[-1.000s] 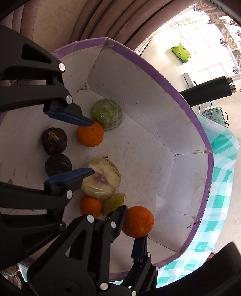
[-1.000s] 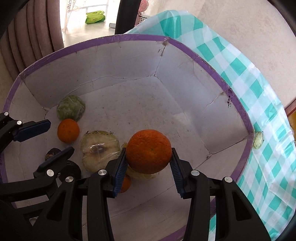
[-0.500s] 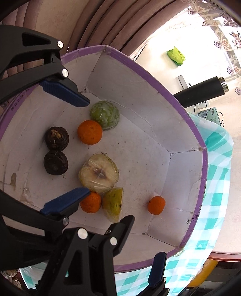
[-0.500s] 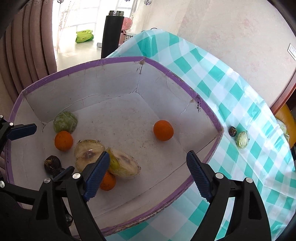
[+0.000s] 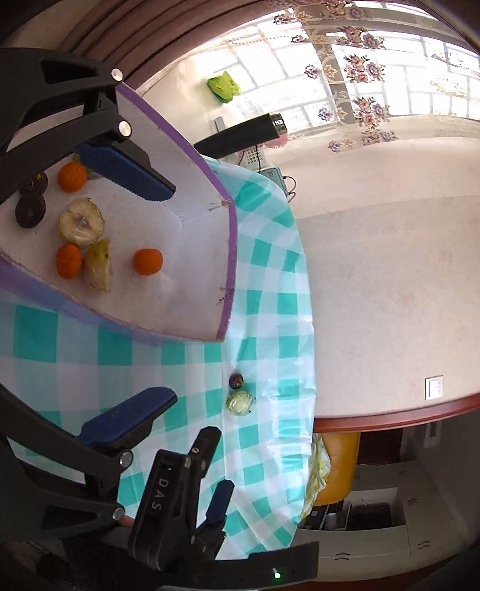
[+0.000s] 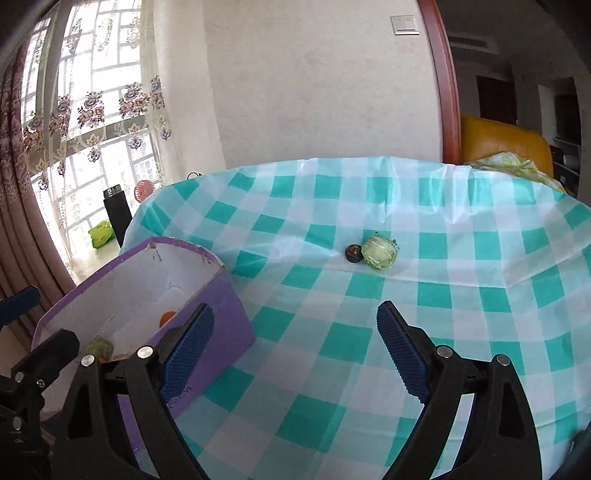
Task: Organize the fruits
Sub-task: 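Move both tools back to the table toward the wrapped cabbage and dark fruit, then grasp the plastic-wrapped cabbage with the right tool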
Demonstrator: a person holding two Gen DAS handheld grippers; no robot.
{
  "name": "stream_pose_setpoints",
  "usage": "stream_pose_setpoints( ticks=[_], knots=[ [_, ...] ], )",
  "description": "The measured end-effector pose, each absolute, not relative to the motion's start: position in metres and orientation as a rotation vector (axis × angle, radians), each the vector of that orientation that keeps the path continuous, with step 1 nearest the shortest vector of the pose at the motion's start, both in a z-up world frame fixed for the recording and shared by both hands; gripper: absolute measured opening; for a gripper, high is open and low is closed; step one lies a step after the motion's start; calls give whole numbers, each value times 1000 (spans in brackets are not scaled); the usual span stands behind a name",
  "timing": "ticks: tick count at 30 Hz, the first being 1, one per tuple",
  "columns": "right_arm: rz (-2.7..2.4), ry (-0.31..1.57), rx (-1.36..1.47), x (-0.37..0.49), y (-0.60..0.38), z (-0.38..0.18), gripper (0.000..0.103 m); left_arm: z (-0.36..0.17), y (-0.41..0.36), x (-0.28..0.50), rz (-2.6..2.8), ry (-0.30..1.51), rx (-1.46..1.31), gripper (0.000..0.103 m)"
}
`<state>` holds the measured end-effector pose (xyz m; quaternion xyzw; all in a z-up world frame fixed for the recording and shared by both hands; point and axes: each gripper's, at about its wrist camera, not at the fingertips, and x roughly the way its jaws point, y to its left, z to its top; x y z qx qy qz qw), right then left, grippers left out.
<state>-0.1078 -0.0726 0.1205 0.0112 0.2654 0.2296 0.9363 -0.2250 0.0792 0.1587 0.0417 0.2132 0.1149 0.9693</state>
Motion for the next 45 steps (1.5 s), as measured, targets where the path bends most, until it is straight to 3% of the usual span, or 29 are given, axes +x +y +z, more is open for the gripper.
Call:
stream_pose_setpoints(
  ticks=[3, 9, 21, 45],
  knots=[
    [349, 603, 64, -88, -112, 93, 86, 152, 28, -203, 32, 356, 139, 101],
    [161, 707, 95, -45, -167, 54, 86, 96, -16, -117, -234, 617, -62, 101],
    [131, 808, 63, 27, -155, 25, 86, 25, 14, -18, -103, 816, -146, 101],
    [302, 882, -142, 162, -68, 14, 86, 14, 17, 5, -65, 823, -177, 101]
  ],
)
